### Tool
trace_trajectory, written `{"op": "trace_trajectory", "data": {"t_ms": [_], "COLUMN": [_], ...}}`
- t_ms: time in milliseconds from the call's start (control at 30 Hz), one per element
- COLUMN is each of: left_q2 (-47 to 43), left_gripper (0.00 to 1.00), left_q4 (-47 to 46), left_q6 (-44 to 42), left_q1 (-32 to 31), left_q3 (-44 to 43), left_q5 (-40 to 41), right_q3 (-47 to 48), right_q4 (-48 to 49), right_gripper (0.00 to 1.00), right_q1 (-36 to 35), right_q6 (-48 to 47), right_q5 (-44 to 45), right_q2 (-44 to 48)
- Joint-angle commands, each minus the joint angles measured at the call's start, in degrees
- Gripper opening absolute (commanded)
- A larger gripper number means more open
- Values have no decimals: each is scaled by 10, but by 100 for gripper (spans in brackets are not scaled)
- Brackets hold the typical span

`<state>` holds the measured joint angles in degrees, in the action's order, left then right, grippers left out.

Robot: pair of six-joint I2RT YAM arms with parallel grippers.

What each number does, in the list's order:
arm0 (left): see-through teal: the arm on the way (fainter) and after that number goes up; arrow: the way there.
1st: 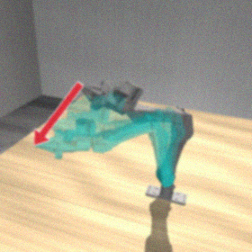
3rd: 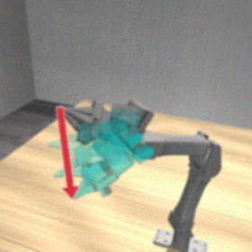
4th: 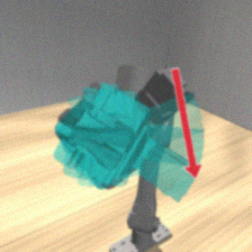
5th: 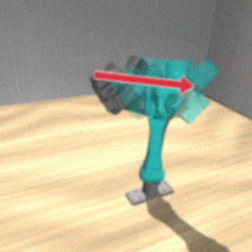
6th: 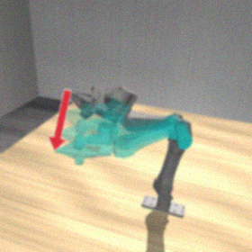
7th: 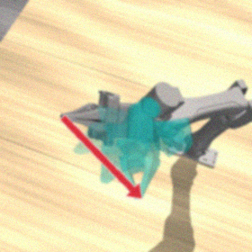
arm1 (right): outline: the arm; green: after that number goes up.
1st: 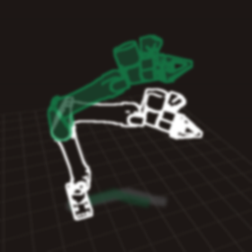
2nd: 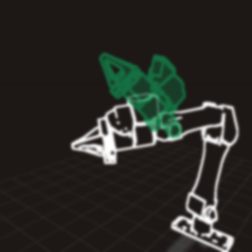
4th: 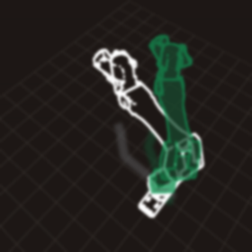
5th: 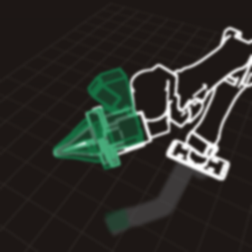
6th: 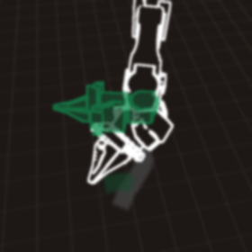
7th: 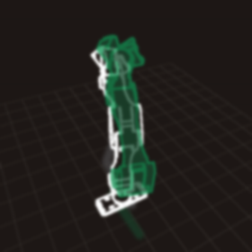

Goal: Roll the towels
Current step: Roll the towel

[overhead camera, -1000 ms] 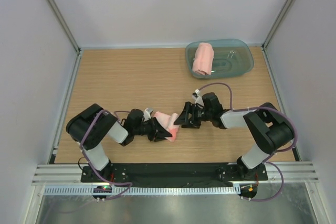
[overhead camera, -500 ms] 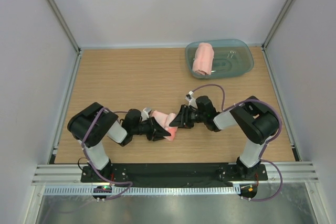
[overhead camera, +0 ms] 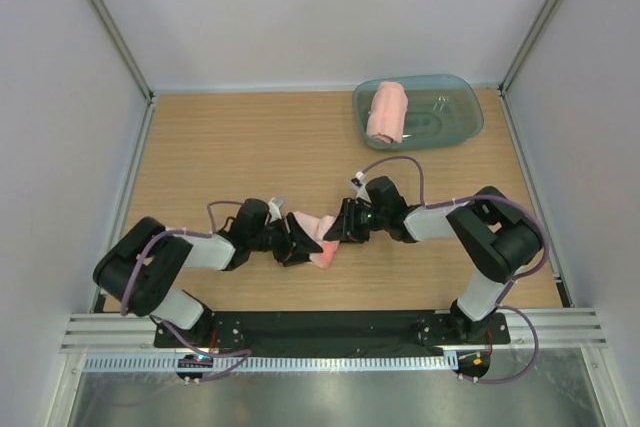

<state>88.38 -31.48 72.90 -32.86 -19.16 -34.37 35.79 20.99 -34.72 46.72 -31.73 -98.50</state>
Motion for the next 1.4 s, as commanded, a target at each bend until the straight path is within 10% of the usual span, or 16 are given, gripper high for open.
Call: {"op": "trace_trajectory", "data": {"t_ms": [0,233,500,867,1367], "left_q2": [-59,-159,-255,-123,50], "left_gripper": [50,52,53,60,61], "left_q4": [267,483,570,571,560], "left_q6": [-107,-213,-285,-307,-305], "left_q1": [3,-6,-186,-405,-453], "left_q3": [-54,-141,-226,-320,-389], "left_q5": [79,205,488,716,743], "right_q3": [23,58,119,158,160], "right_q4": [-98,-187,-293,-358,-371], "right_gripper": [32,32,33,33,33], "right_q1": [-2,-11,-47,-61,-65], "right_q6": [-35,-51,-62,-64,-69], "right_q5": [39,57,99,116,108], "right_q2": [32,57,67,47,57]}}
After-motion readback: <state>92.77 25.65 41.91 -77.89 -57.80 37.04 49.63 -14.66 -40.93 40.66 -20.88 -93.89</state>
